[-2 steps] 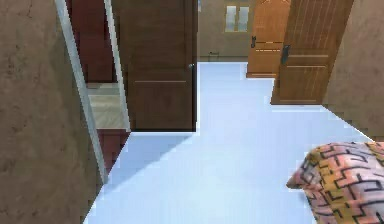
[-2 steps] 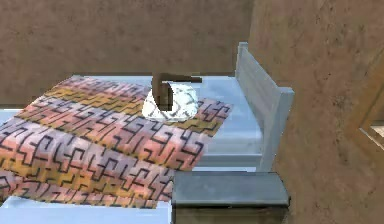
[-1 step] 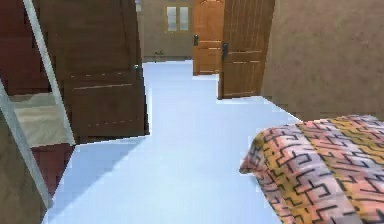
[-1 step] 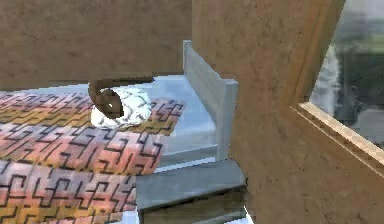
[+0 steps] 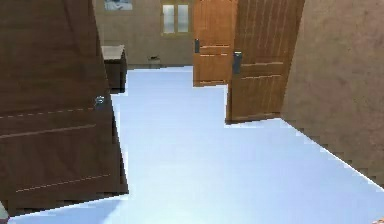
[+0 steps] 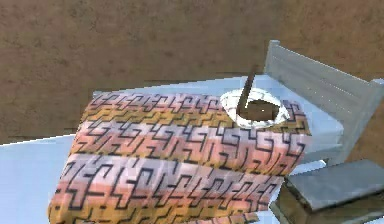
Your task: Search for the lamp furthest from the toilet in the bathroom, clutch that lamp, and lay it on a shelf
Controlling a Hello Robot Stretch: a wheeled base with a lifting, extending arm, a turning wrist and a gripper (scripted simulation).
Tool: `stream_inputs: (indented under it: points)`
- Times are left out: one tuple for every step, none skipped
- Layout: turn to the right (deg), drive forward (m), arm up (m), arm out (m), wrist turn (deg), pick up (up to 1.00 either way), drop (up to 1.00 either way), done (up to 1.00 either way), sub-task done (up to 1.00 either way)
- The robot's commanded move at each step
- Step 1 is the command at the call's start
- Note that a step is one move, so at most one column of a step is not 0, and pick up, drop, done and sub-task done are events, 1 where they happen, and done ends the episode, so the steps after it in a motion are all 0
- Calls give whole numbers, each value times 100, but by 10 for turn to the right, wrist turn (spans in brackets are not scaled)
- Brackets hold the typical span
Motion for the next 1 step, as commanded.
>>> stream_inputs:
  points:
    - [0, 70, 0, 0, 0, 0, 0, 0, 0]
